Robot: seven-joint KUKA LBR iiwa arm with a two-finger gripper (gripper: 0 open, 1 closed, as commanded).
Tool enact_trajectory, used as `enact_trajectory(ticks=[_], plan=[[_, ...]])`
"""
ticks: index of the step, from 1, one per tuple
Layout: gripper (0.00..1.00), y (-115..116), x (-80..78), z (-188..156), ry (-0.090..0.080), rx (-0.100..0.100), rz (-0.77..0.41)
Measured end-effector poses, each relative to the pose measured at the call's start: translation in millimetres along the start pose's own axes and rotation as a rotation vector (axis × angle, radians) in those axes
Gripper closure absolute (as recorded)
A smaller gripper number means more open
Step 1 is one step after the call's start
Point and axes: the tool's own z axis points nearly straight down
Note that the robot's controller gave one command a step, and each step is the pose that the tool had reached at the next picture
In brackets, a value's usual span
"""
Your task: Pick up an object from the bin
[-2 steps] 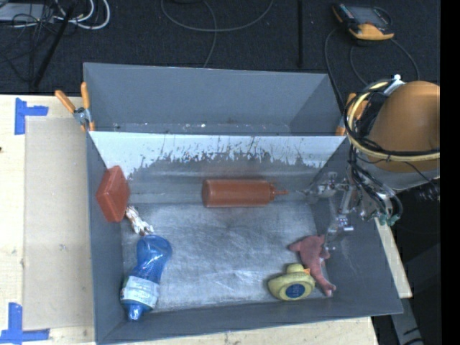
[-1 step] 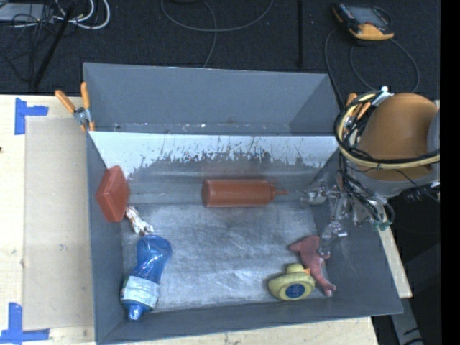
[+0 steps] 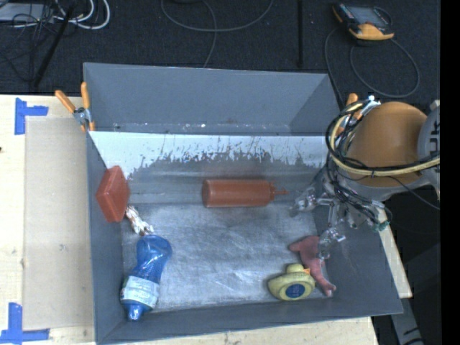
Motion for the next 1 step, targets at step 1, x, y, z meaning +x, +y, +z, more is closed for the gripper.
enact_trajectory(ticks=[1], plan=[[0.0, 8.5, 3.6, 21.3, 0.0, 0.0, -0.264]])
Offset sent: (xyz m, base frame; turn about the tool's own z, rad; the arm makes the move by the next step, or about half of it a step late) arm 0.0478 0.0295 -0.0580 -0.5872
